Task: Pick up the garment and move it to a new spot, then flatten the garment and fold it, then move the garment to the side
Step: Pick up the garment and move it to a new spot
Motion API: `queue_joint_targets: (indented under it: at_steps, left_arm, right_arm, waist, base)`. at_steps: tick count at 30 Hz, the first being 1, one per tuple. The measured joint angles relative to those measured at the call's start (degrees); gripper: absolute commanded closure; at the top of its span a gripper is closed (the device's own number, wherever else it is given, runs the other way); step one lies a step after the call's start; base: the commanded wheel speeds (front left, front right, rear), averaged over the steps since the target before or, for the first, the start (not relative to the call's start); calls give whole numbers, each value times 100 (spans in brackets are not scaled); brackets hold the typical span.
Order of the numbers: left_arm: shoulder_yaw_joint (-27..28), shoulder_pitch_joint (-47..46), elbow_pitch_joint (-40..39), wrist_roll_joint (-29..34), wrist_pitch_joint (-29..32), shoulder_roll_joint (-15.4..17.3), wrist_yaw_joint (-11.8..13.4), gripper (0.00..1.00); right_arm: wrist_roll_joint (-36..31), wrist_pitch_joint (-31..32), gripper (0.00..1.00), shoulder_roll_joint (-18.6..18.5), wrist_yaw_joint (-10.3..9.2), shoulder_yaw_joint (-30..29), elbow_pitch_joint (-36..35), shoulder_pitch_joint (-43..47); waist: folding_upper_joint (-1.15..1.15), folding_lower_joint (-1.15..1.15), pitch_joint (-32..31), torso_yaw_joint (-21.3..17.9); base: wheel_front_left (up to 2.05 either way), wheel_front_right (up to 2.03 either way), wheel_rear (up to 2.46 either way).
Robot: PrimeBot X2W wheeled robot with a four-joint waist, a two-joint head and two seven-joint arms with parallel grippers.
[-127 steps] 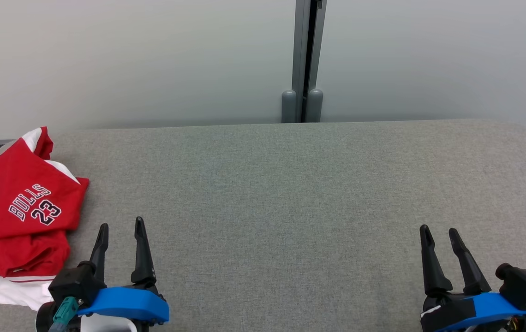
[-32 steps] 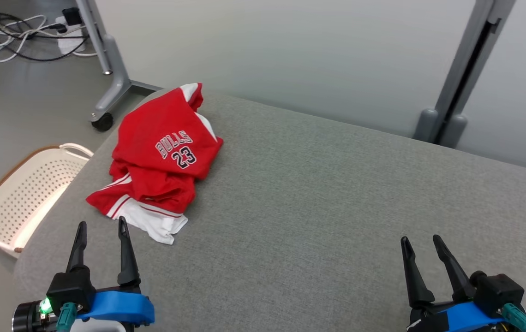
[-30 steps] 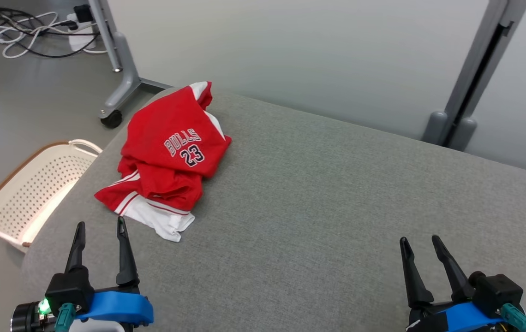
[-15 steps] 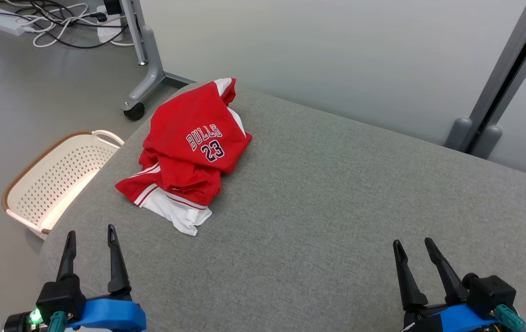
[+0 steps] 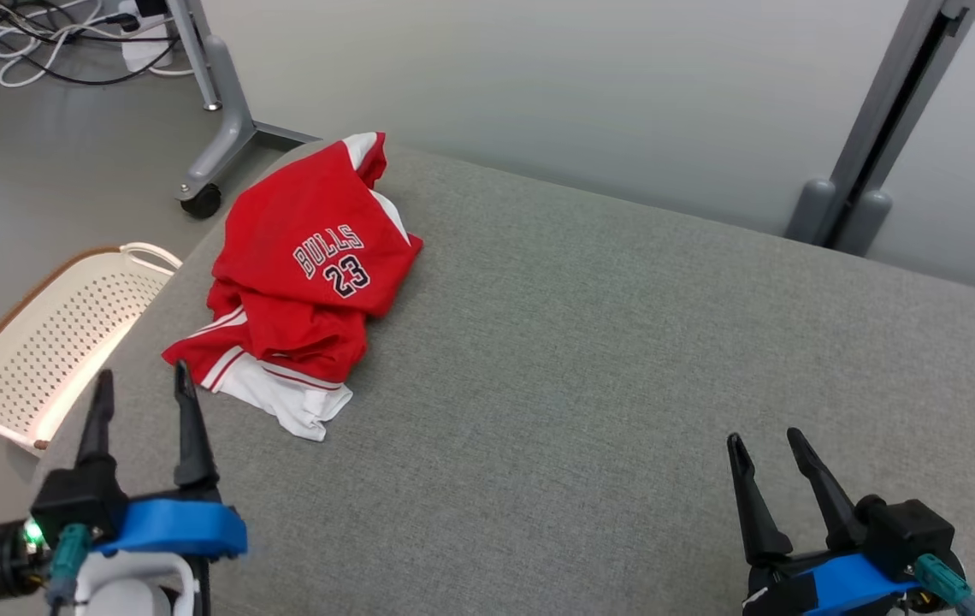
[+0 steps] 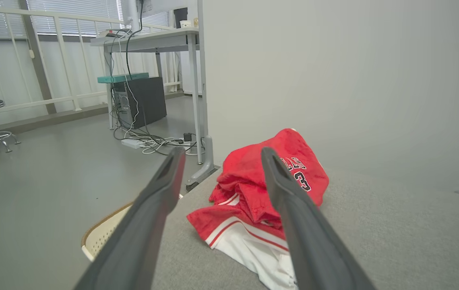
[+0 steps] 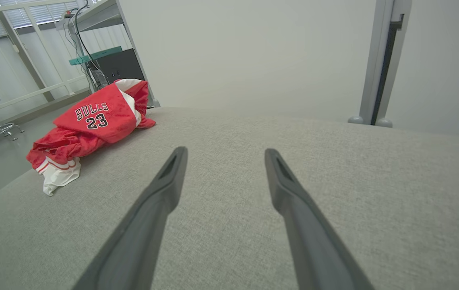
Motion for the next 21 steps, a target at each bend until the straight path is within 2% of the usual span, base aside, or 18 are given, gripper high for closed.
queue_joint_targets:
  at_steps: [5, 13, 21]
  left_arm:
    - [204, -692, 119, -116, -1, 231, -91, 0]
    - [620, -1767, 439, -336, -1, 474, -87, 0]
    - [831, -3060, 1380, -424, -1, 894, -213, 0]
  right_arm:
    - [-174, 1, 0, 2, 0, -16, -122, -125]
    - [-495, 0, 0, -2, 0, -135, -401, -387]
    - [-877, 36, 0, -3, 0, -216, -951, -709]
  waist:
    - [0, 1, 282, -276]
    - [0, 2, 955, -912]
    - [1, 2, 1829, -1499]
  base:
    - [0, 0, 0]
    - [0, 0, 0]
    - [0, 0, 0]
